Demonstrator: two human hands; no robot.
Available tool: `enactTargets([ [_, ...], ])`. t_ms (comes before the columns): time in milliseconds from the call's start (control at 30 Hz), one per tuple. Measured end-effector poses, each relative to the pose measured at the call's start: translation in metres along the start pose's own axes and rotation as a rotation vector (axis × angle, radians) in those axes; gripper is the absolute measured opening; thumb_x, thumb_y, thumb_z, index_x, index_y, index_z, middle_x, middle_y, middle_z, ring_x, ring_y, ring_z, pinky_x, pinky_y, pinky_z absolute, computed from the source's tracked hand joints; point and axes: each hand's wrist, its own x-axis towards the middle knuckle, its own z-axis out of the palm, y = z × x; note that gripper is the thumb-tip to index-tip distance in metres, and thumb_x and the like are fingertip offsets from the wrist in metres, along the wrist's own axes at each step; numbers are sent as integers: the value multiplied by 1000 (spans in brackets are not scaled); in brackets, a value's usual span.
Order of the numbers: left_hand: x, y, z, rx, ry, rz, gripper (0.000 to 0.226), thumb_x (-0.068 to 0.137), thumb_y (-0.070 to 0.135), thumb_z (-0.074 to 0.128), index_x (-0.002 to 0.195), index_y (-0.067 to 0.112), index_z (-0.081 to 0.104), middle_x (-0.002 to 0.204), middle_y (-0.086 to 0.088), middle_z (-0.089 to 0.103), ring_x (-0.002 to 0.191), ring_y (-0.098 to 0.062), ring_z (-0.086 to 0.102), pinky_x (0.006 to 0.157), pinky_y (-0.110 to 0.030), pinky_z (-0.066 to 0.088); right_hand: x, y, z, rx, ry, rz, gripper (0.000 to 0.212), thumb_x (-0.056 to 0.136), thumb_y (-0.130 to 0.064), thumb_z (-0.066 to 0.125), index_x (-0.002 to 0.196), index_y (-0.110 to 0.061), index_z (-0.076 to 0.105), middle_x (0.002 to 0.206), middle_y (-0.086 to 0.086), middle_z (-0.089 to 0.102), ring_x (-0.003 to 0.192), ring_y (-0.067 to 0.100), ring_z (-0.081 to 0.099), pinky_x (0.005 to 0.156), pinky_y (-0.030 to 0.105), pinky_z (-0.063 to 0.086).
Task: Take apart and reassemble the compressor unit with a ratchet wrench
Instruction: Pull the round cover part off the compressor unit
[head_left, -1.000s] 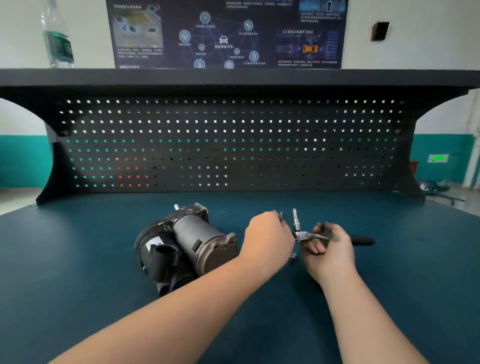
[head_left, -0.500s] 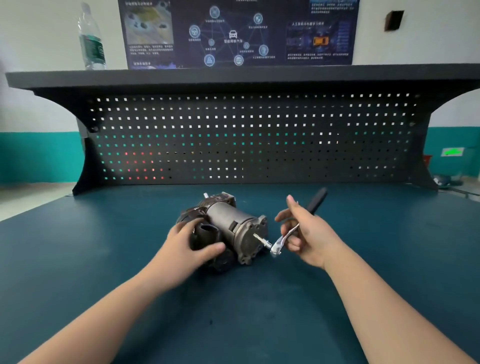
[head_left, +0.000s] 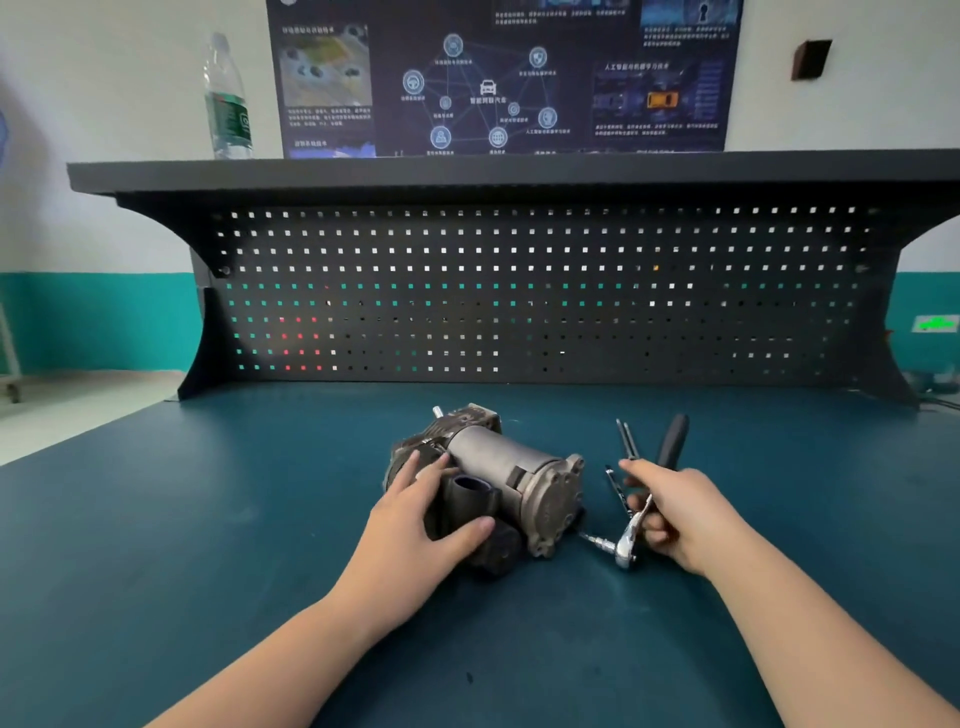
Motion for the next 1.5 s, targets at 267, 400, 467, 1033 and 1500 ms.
enactTargets([
  [267,-1,9,2,19,27,306,31,89,40,46,114,35,64,119,38,48,126,18,30,108,-12,19,-2,-5,-2,-36,49,-69,20,93,-26,55,82,-9,56,53,7,59,34,12,34,37,18,28],
  [400,8,1,-19,-316,320,-26,34,93,9,49,97,39,64,105,17,67,102,2,59,91,-19,43,-3,-3,-1,-4,37,-66,21,94,-26,53,83,-7,53,54,9,57,32,11,31,37,19,25],
  [467,11,-6,-29,-334,289,-131,36,91,6,49,95,38,64,104,15,68,97,1,60,88,-18,44,-3,-2,0,-2,34,-66,21,94,-25,53,83,-7,53,54,8,56,32,10,30,37,18,23],
  [1033,-6,60,42,133,54,39,32,81,54,57,92,27,43,89,18,51,88,2,28,111,-30,17,3,-1,-3,-127,173,-210,9,91,-19,52,89,-11,49,62,10,63,32,14,40,37,22,32],
  [1500,17,-9,-32,-135,-179,48,28,62,42,66,87,31,62,98,19,63,100,0,56,87,-16,42,17,-1,-35,-282,368,-100,6,85,-6,41,84,-2,45,58,14,52,35,20,41,34,18,26],
])
